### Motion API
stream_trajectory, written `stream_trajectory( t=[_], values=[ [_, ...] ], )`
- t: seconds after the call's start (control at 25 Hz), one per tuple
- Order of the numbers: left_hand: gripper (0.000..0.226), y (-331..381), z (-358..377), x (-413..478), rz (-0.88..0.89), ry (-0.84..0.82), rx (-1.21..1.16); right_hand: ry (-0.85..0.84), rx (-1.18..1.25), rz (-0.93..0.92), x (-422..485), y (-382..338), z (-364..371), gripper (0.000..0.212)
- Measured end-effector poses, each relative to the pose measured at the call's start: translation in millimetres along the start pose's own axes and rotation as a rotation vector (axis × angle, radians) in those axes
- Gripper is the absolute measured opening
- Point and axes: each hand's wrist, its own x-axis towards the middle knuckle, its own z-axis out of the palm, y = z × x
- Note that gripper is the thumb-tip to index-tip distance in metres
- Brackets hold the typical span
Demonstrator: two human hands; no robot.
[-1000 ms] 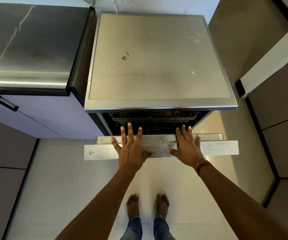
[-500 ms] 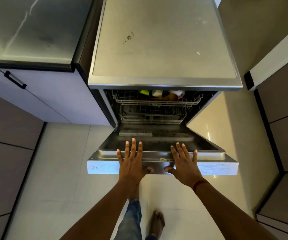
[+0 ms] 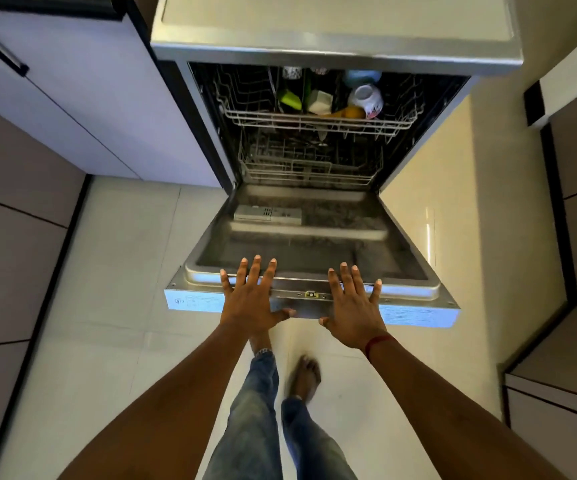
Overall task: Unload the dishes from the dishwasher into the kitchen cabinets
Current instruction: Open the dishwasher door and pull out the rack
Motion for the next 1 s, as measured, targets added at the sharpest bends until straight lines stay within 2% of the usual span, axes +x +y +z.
stream_trajectory(
  t=[0.2, 0.48, 1.0],
  values=[
    [0.104, -15, 40, -10, 0.071, -0.130, -0.035, -0.103, -0.015, -0.006, -13, -2, 40, 0.095],
    [0.084, -30, 109, -15, 0.122, -0.297, -0.019, -0.214, -0.044, 0.009, -22, -7, 114, 0.095],
    [0.094, -43, 224, -7, 0.145, -0.389, 0.066, -0.319, 0.002, -0.007, -15, -2, 214, 0.088]
  ],
)
